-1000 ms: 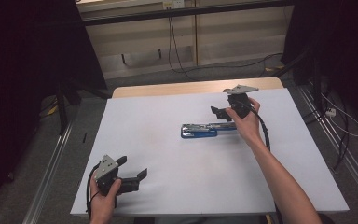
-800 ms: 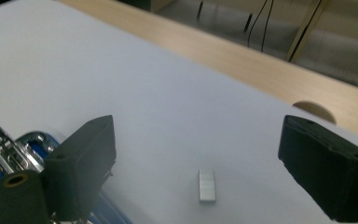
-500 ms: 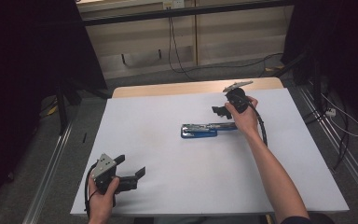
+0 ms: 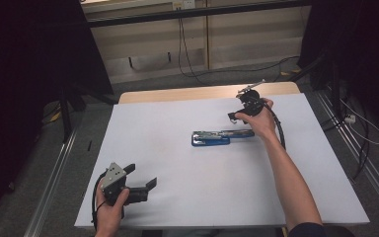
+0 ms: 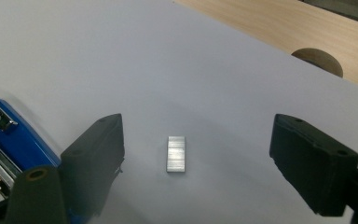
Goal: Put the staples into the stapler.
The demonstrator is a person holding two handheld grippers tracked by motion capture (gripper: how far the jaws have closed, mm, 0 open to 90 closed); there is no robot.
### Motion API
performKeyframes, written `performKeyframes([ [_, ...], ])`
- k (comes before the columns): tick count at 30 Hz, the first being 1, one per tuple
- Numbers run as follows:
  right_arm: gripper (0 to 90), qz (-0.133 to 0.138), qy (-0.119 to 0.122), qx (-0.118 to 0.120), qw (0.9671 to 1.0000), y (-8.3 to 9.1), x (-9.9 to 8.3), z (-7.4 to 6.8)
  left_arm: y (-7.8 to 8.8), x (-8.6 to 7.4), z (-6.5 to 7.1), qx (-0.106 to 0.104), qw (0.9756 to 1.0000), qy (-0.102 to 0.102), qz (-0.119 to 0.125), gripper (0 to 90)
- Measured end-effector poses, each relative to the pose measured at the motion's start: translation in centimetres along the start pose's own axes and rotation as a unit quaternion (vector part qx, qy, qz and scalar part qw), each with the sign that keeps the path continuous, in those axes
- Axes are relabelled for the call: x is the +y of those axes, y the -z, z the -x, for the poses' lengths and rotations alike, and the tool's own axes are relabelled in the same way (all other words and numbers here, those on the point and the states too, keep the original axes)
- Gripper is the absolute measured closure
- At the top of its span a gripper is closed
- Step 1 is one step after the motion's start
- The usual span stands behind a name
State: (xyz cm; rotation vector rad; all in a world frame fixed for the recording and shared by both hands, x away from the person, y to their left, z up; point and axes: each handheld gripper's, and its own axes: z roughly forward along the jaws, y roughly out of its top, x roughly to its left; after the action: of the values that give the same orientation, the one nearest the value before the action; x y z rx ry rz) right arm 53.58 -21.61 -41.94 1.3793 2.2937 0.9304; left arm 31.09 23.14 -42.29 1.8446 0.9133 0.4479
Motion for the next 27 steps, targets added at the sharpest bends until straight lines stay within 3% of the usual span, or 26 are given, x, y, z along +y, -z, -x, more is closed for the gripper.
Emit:
performKeyframes([
  [2, 24.5, -0.002, 0.010, 0.003, 0.9999, -0.1, 0.2, -0.1, 0.0, 0.0, 0.0, -0.001, 1.0000, 0.000, 0.001, 4.0],
  [11, 47.8, -0.057, 0.024, 0.022, 0.9979, -1.3, 0.8, -0.5, 0.0, -0.1, -0.1, 0.001, 1.0000, 0.002, 0.000, 4.0],
  [16, 53.0, -0.076, 0.022, 0.027, 0.9965, -2.0, 0.7, -0.2, 0.0, -0.2, -0.3, 0.004, 0.9999, 0.014, -0.003, 3.8],
  [27, 65.6, -0.114, 0.034, 0.035, 0.9923, -2.5, 0.8, -0.1, 0.0, -0.2, -0.4, 0.005, 0.9999, 0.014, -0.002, 3.7],
])
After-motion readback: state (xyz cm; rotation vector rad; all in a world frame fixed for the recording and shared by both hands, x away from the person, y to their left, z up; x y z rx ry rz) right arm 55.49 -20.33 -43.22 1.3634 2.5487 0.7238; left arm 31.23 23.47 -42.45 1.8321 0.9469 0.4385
